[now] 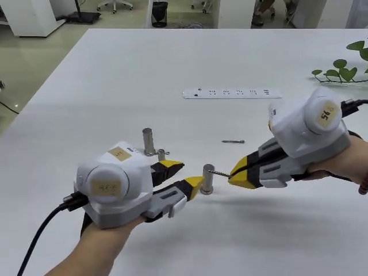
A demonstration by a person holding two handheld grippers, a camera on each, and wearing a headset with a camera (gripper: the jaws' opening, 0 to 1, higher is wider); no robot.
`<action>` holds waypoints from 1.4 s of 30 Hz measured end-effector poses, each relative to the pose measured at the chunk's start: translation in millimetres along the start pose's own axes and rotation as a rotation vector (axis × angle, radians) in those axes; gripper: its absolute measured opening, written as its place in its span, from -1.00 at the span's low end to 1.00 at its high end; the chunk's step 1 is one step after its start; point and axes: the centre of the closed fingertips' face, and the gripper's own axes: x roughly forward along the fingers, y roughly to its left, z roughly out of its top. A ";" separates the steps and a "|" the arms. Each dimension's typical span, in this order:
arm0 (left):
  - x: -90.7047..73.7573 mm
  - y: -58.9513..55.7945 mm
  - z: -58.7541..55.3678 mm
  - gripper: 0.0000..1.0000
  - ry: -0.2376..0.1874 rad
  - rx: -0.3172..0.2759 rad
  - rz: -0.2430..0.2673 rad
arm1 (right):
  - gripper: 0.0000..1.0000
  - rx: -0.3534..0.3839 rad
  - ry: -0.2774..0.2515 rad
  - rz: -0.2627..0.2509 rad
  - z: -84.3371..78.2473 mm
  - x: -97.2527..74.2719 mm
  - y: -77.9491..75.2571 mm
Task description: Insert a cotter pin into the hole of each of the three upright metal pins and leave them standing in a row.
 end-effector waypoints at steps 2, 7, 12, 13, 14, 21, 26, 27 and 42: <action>3.5 -2.5 -3.1 -0.52 0.007 -0.004 0.000 | -1.00 -0.013 0.018 -0.002 -4.1 0.8 -2.0; 12.5 -5.0 -11.1 -0.51 0.026 -0.012 0.023 | -1.00 -0.033 0.052 -0.010 -12.4 1.2 -7.0; 20.4 -4.7 -20.1 -0.59 0.072 -0.014 0.041 | -1.00 -0.049 0.076 -0.018 -18.3 1.3 -12.4; 21.6 -4.7 -20.5 -0.59 0.073 -0.012 0.043 | -1.00 -0.053 0.082 -0.019 -20.1 1.9 -13.8; 22.6 -4.6 -21.0 -0.58 0.074 -0.014 0.044 | -1.00 -0.056 0.088 -0.019 -21.4 2.4 -14.8; 32.1 -2.1 -26.4 -0.56 0.100 -0.015 0.064 | -1.00 -0.073 0.114 -0.025 -28.3 3.6 -22.2; 37.9 -2.4 -29.7 -0.57 0.112 -0.019 0.068 | -1.00 -0.088 0.116 -0.025 -29.6 4.6 -27.9; 39.6 -2.8 -31.4 -0.58 0.117 -0.016 0.069 | -1.00 -0.094 0.118 -0.025 -30.1 5.1 -29.7; 51.6 -1.0 -38.5 -0.70 0.152 0.011 0.078 | -1.00 -0.136 0.114 -0.011 -26.1 8.7 -34.9</action>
